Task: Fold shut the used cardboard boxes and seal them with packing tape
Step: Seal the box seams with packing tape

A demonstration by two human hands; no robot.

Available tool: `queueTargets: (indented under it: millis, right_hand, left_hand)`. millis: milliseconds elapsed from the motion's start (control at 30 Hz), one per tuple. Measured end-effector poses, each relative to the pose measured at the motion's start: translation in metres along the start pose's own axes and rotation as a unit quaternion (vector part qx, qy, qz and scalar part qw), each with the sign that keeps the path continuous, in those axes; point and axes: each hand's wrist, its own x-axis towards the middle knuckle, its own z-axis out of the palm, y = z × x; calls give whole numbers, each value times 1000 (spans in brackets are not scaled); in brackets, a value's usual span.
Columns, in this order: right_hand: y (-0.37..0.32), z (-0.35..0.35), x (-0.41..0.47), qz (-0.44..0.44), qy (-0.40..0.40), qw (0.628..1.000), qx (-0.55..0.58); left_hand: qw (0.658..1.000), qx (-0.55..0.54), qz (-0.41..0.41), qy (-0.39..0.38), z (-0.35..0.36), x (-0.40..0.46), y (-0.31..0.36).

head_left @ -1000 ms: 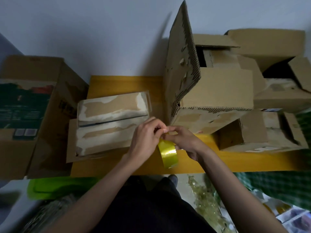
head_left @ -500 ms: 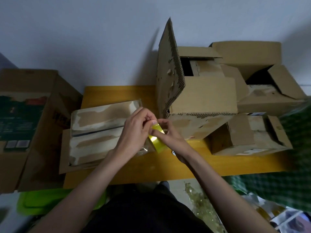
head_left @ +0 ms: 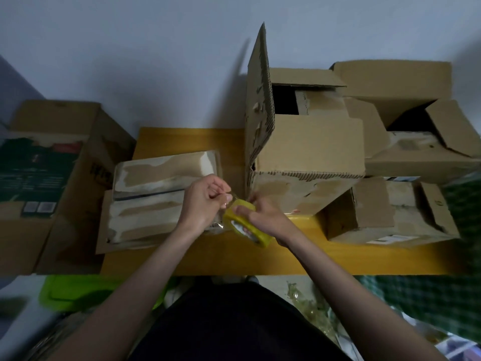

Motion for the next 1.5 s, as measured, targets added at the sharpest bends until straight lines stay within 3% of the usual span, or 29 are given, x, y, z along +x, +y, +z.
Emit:
queueTargets:
  millis: [200, 400, 600, 833, 1033, 1133, 1267, 1367, 1433, 1500]
  right_hand:
    - [34, -4, -18, -88, -68, 984, 142]
    - [69, -4, -27, -99, -89, 980, 147]
    - [115, 14, -16, -62, -105, 988, 91]
    - [141, 46, 36, -77, -68, 991, -86]
    - [160, 69, 61, -99, -43, 968, -226]
    - [168, 77, 63, -126, -31, 955, -267]
    - [183, 87, 60, -125, -22, 948, -293]
    - [187, 94, 60, -107, 11, 947, -302]
    - [176, 99, 58, -94, 63, 953, -280]
    - [155, 106, 55, -96, 164, 965, -179]
  left_hand:
    - [1000, 1, -10, -9, 16, -9, -8]
    - [996, 17, -44, -76, 45, -14, -34]
    - [959, 238, -106, -107, 62, -21, -74]
    - [972, 229, 60, -8, 27, -18, -97]
    - [926, 318, 164, -118, 21, 19, -126]
    - [906, 357, 183, -132, 26, 31, -138]
    - [886, 389, 212, -134, 32, 40, -147]
    - [895, 359, 204, -170, 27, 45, -150]
    - [904, 312, 212, -203, 18, 52, -149]
    - [900, 279, 251, -223, 8, 61, -149]
